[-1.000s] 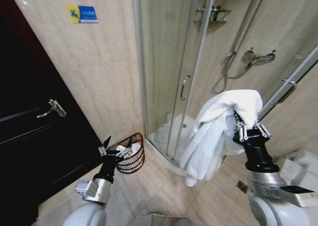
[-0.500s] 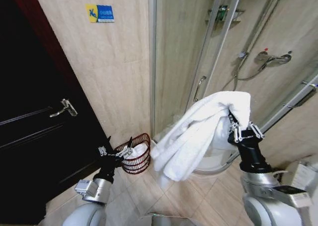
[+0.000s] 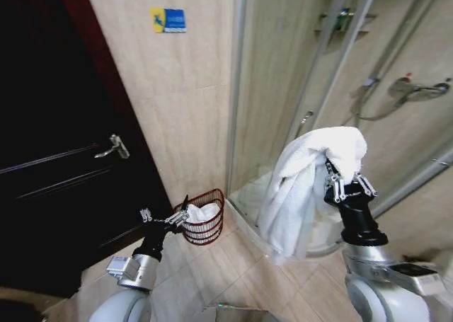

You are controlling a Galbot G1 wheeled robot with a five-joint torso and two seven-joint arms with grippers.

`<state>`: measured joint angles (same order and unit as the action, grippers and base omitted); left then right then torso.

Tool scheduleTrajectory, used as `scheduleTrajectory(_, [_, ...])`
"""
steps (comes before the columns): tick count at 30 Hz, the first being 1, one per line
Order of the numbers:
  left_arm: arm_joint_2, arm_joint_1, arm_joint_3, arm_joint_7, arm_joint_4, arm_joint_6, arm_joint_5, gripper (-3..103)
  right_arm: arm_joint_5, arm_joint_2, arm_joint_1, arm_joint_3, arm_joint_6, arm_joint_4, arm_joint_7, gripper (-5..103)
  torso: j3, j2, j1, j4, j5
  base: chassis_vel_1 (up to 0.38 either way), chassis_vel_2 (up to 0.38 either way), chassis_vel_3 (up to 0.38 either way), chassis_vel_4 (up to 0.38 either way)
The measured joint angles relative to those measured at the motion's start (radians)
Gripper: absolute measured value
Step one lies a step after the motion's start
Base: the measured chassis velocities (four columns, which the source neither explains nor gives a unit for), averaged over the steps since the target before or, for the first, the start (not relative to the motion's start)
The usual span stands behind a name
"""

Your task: Discard the used towel into the hamper.

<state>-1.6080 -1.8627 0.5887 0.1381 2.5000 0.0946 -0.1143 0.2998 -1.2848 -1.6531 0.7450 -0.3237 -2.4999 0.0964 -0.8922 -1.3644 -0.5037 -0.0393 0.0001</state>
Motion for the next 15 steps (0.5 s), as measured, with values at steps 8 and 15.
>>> scheduleTrajectory(8, [0.000, 0.000, 0.000, 0.000, 0.000, 0.000, 0.000, 100, 0.000, -0.007, -0.004, -0.003, -0.008, 0.000, 0.016, 14, 0.000, 0.000, 0.000, -0.0002, -0.0003, 0.108, 0.113, 0.124, 0.121])
scheduleTrajectory(15, [0.000, 0.000, 0.000, 0.000, 0.000, 0.000, 0.000, 100, 0.000, -0.008, -0.003, -0.006, -0.009, 0.000, 0.026, 14, 0.000, 0.000, 0.000, -0.0001, -0.0003, 0.126, 0.116, 0.115, 0.131])
